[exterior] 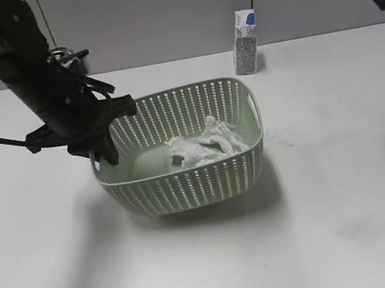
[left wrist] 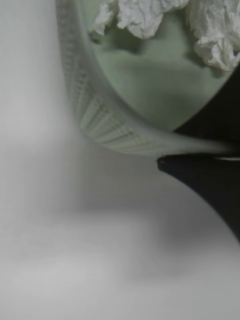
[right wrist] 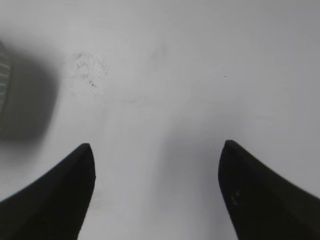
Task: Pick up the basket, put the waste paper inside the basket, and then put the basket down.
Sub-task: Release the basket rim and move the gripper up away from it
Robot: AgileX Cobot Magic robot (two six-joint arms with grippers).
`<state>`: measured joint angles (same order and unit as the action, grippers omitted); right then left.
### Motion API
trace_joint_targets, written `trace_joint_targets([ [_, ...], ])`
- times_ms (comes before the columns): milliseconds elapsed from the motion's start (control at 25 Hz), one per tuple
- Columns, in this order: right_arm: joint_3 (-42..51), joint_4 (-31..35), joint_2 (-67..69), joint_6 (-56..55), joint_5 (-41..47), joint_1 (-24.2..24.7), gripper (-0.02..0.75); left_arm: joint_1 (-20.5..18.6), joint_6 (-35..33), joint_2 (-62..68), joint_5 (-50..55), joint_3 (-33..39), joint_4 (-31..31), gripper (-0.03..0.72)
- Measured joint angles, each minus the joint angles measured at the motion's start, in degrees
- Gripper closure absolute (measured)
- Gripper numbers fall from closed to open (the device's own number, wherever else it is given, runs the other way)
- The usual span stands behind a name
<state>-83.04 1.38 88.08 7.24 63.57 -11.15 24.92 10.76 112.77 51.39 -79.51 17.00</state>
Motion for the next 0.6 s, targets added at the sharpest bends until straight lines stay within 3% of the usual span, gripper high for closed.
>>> trace_joint_targets([
  [160,0.59,0.01,-7.53,0.05,1.46,0.0,0.16,0.97,2.36,3.62,-0.12,-0.5,0.14,0.682],
  [280,2.25,0.01,-13.48,0.05,1.66,0.0,0.161,1.02,2.67,3.87,-0.6,-0.61,0.26,0.599],
  [520,11.69,0.01,-25.5,0.05,1.67,0.0,0.162,1.02,2.28,3.87,-0.89,-0.74,0.33,0.202],
  [600,17.4,0.01,-30.12,0.05,1.21,0.0,0.164,1.02,0.43,3.77,-0.35,-0.74,0.58,0.107],
])
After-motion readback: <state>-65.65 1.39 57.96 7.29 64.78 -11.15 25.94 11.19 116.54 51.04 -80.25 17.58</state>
